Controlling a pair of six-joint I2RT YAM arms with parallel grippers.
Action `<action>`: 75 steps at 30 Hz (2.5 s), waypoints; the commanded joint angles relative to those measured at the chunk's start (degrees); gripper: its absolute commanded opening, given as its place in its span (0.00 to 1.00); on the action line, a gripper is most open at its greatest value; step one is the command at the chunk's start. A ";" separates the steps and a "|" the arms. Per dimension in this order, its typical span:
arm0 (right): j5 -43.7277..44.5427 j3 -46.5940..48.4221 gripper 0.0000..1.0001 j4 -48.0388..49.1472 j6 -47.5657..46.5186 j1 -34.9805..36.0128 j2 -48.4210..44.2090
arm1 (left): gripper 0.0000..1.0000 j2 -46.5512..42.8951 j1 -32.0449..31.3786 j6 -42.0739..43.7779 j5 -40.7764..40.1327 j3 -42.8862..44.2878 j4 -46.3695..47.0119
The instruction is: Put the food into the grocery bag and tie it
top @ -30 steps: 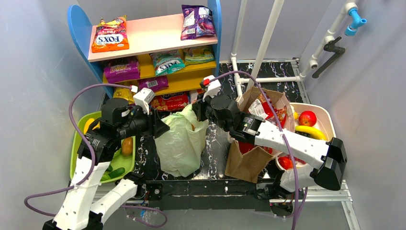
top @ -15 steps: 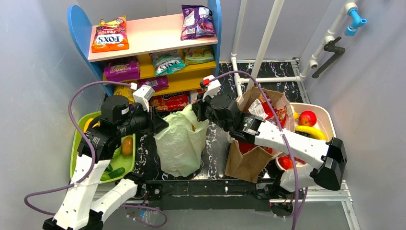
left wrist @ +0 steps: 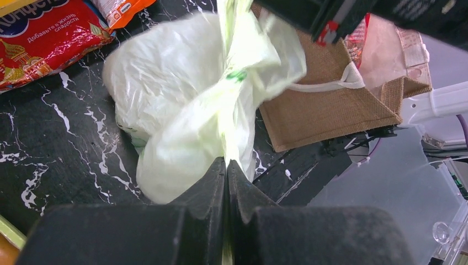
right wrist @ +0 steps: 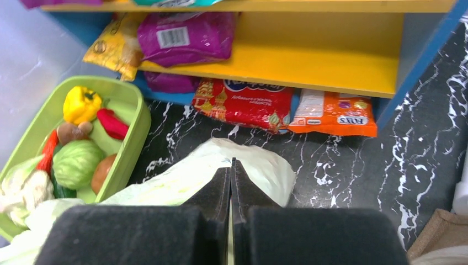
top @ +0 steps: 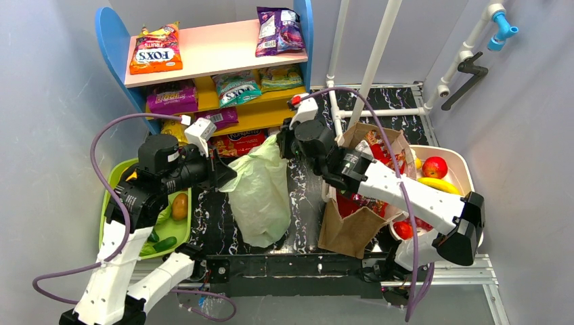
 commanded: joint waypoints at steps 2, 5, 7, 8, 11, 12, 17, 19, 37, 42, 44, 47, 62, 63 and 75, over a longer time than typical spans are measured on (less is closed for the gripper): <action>8.99 3.01 0.01 -5.61 3.32 -8.46 0.21 | 0.00 -2.49 0.18 1.69 0.08 1.53 -6.43; 9.29 2.89 0.01 -7.03 5.31 -10.80 1.19 | 0.00 -4.17 0.17 1.79 -0.23 -0.45 -7.02; 9.74 2.16 0.01 -7.53 6.87 -12.16 1.91 | 0.00 -5.62 0.18 1.71 -0.30 -2.77 -7.30; 10.00 1.69 0.01 -7.71 7.66 -12.84 2.36 | 0.00 -6.43 0.18 1.49 -0.25 -4.22 -7.29; 9.89 0.32 0.01 -8.38 10.56 -15.41 3.67 | 0.00 -9.47 0.15 -0.14 0.02 -8.81 -6.49; 9.43 0.00 0.01 -8.39 11.25 -16.32 4.07 | 0.00 -10.56 0.14 -0.86 0.07 -10.13 -6.11; 7.58 -1.01 0.01 -7.78 11.43 -19.13 5.35 | 0.00 -16.02 0.17 -4.03 -1.55 -15.52 -5.80; 6.48 -1.72 0.01 -7.19 10.97 -19.75 5.18 | 0.00 -17.83 0.16 -5.42 -2.47 -17.29 -5.62; -9.42 -6.65 0.01 0.07 -1.11 -13.07 -4.45 | 0.41 -5.36 0.17 0.21 5.21 -5.27 -4.10; -8.99 -5.75 0.01 -0.50 -1.22 -12.04 -3.82 | 0.42 -0.63 0.18 0.31 7.85 -2.34 -1.72; -8.79 -5.01 0.01 -0.89 -1.20 -11.63 -3.35 | 0.43 0.97 0.18 -0.02 9.22 -2.24 -0.42; -8.47 -4.19 0.01 -1.34 -1.20 -11.15 -2.70 | 0.43 2.49 0.15 -1.37 11.22 -3.69 3.56; -7.47 -2.78 0.01 -2.37 -1.09 -10.45 -0.50 | 0.42 10.88 -3.02 -0.04 9.71 -3.99 8.62; -7.46 -2.77 0.01 -2.40 -1.07 -10.45 -0.46 | 0.42 11.31 -3.22 0.15 9.39 -4.16 8.76; -6.91 -2.82 0.01 -2.59 -1.03 -10.44 0.20 | 0.32 14.17 -5.84 1.32 5.22 -4.50 8.79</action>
